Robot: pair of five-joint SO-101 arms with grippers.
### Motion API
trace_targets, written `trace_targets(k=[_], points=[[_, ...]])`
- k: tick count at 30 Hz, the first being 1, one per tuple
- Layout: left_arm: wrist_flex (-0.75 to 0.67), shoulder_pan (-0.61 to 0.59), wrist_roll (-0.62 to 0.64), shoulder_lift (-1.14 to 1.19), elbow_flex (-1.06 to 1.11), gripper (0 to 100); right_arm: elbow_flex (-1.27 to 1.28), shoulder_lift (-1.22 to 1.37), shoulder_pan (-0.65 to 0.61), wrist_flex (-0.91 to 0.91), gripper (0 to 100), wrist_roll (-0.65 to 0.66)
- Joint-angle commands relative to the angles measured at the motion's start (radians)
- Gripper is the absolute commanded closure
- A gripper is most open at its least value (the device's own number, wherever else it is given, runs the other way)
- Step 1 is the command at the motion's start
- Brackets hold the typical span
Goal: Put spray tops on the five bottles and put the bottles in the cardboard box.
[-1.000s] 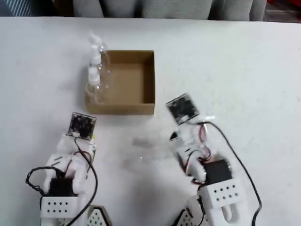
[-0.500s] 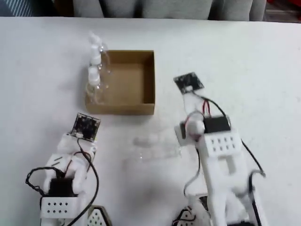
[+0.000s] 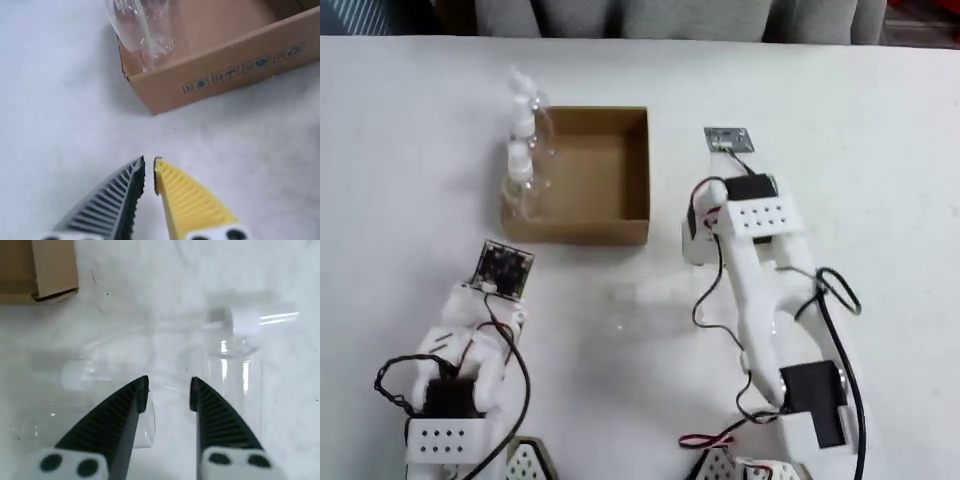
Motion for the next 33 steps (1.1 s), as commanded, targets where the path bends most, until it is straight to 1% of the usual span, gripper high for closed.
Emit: trace_targets(k=[1, 6, 11, 15, 18, 23, 25, 33], points=[[0.002, 0.002, -0.009, -0.015, -0.005, 95, -0.052, 0.019, 0.033, 0.015, 87.0, -0.011], [0.002, 0.001, -0.009, -0.015, -0.005, 95, -0.018, 0.041, 0.097, 0.013, 98.8, 0.002], [0.002, -0.002, -0.009, -0.015, -0.005, 95, -0.014, 0.051, 0.162, 0.015, 98.3, 0.008], [0.002, -0.004, -0.009, -0.015, -0.005, 95, 0.021, 0.044, 0.199, 0.015, 98.3, 0.078], [0.002, -0.002, -0.009, -0.015, -0.005, 95, 0.04, 0.041, 0.194, 0.027, 98.3, 0.086], [0.002, -0.004, -0.011, -0.015, -0.005, 95, 0.089, 0.042, 0.125, 0.036, 98.3, 0.086], [0.002, -0.004, -0.011, -0.015, -0.005, 95, 0.089, 0.05, 0.125, 0.035, 98.3, 0.086], [0.002, -0.004, -0.011, -0.015, -0.005, 95, 0.091, 0.051, 0.26, -0.036, 98.3, 0.086]])
